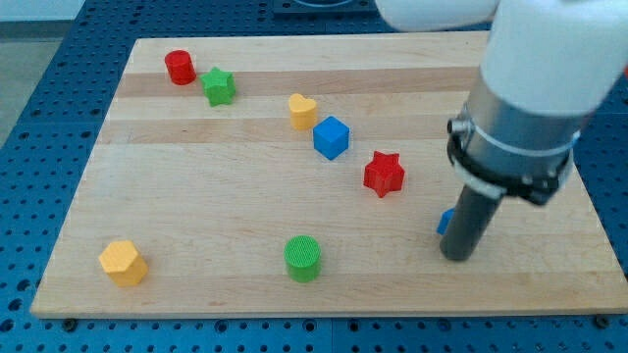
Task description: Push the green circle towards the blue triangle
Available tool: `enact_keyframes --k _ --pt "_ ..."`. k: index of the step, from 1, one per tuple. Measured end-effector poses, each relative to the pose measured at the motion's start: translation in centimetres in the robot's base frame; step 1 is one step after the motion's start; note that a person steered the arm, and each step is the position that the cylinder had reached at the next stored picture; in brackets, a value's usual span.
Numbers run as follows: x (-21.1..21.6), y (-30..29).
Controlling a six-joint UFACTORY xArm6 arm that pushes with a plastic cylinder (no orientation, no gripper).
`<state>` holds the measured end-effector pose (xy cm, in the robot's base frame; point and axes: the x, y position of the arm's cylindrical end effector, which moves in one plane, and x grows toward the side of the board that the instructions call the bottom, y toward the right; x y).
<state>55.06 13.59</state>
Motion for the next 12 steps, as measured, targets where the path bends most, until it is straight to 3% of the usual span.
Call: enact_keyframes --k 1,2,3,4,5,7,8,9,10,11,12 --pt "-1.6 0.7" --pt "2.1 -0.6" --pt "4.6 3.6" --pt "-1.6 -0.5" --pt "-3.6 -9.5" --pt "-3.2 -20.5" --pt "1.8 -20.8" --pt "2.1 -19.4" --pt "2.4 -10.0" --pt "2.4 -6.6" --pt "5.5 -8.6"
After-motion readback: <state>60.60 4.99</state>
